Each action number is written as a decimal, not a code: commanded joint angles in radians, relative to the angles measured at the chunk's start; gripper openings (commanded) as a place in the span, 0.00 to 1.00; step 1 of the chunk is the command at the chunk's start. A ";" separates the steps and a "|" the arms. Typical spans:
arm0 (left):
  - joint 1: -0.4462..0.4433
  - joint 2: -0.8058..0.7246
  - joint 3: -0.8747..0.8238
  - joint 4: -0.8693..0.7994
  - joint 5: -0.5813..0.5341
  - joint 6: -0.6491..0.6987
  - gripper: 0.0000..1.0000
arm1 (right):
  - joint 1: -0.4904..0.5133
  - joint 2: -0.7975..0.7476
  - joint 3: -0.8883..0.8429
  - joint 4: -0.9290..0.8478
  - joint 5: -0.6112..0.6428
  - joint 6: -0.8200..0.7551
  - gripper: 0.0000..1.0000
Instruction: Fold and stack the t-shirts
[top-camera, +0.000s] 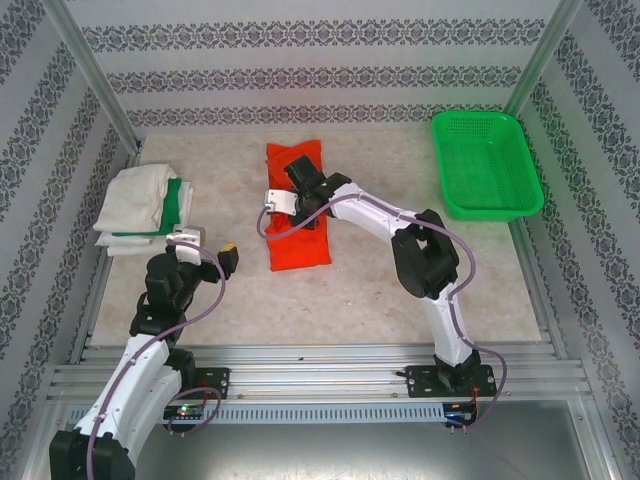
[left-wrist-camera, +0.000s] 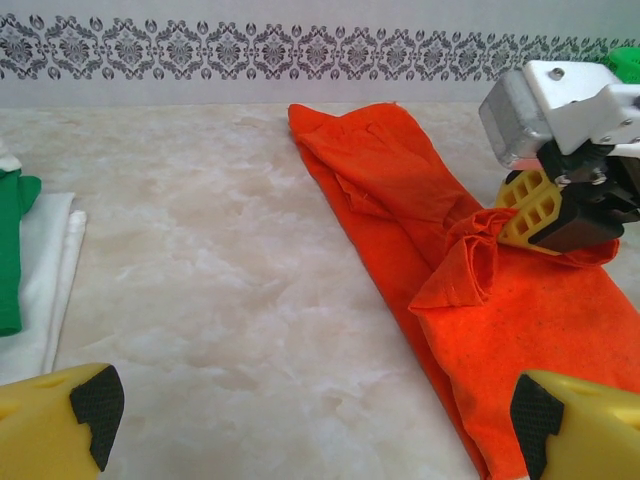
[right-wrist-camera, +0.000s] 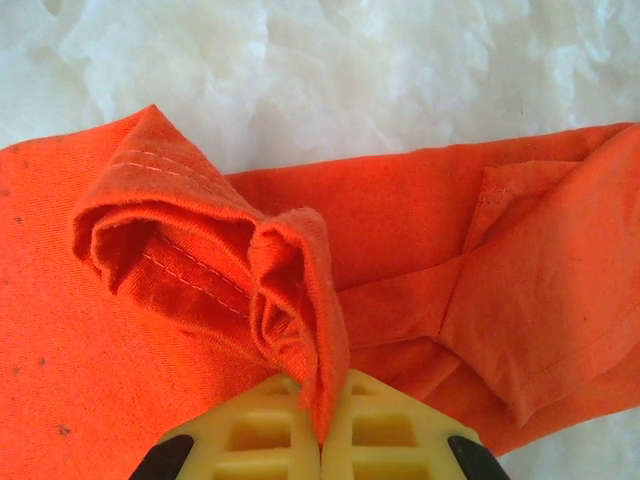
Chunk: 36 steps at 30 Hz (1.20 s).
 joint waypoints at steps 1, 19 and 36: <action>0.010 -0.002 -0.004 -0.019 -0.007 0.022 1.00 | -0.011 0.027 0.041 0.007 0.025 -0.021 0.00; 0.009 0.016 0.001 -0.011 -0.008 0.023 1.00 | -0.020 0.110 0.065 0.032 0.101 -0.006 0.00; 0.006 0.021 0.013 -0.008 -0.006 -0.010 1.00 | -0.028 0.058 0.026 0.126 0.165 0.095 0.42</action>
